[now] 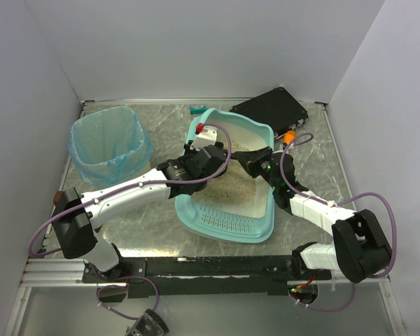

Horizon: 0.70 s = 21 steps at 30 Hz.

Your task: Clean the litter box

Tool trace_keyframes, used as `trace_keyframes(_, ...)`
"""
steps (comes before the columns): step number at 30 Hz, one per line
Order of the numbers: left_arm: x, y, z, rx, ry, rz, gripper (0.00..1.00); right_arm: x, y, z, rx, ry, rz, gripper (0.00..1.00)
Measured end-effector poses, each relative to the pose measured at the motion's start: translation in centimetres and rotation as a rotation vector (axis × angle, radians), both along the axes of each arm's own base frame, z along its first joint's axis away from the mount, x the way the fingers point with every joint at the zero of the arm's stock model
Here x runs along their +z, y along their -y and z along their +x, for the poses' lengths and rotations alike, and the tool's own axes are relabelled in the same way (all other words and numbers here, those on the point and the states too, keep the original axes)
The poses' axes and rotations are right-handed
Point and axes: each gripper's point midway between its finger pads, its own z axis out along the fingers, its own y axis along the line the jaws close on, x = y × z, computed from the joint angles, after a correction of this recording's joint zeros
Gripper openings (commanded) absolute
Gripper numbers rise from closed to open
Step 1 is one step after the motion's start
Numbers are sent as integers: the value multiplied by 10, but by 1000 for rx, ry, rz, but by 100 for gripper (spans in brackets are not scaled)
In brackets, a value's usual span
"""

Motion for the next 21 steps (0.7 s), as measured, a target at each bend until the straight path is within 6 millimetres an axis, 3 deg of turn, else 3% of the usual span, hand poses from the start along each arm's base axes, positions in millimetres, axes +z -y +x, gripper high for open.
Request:
trace_keyframes(8, -2, -2, -1, 21, -3, -17, 1, -1, 2, -7, 8, 6, -3, 0)
trace_keyframes(21, -20, -12, -10, 84, -24, -77, 1, 30, 12, -10, -34, 94, 2, 0)
